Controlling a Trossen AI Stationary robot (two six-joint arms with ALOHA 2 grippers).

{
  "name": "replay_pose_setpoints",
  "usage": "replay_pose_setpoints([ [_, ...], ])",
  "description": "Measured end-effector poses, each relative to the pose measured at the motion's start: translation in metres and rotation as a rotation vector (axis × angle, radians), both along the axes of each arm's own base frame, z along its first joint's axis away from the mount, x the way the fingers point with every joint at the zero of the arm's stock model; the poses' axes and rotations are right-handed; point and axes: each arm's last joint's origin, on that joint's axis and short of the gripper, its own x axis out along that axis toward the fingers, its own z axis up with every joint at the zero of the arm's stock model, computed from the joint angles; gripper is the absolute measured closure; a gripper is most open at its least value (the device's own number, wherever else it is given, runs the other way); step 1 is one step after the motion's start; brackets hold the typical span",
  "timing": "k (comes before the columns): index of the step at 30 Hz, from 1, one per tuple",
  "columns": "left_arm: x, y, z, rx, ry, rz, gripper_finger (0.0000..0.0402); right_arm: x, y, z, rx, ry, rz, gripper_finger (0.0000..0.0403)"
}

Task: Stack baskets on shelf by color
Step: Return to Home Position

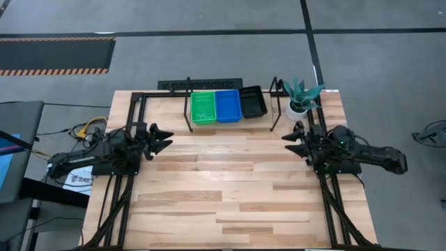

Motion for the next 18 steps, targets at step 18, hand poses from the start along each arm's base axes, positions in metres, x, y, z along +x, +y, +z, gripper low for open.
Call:
replay_pose_setpoints([
  [18,-0.001,0.006,-0.006,0.136,0.094,0.134,0.0162,0.006,0.002,-0.029,-0.019,0.214,-0.063,0.0178],
])
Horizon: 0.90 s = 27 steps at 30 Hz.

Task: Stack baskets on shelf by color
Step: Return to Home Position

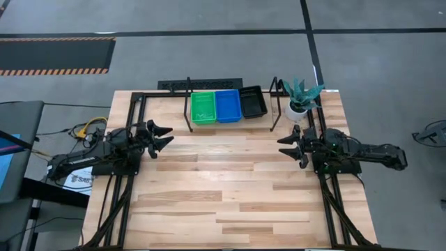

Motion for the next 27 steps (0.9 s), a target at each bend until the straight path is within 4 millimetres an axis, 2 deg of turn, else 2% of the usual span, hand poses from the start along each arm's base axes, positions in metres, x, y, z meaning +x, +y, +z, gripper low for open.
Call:
replay_pose_setpoints([
  [27,0.0000,0.0004,-0.0008,-0.002,0.006,0.014,0.0162,0.0002,0.0000,-0.0018,0.005,0.014,0.002,0.0179],
])
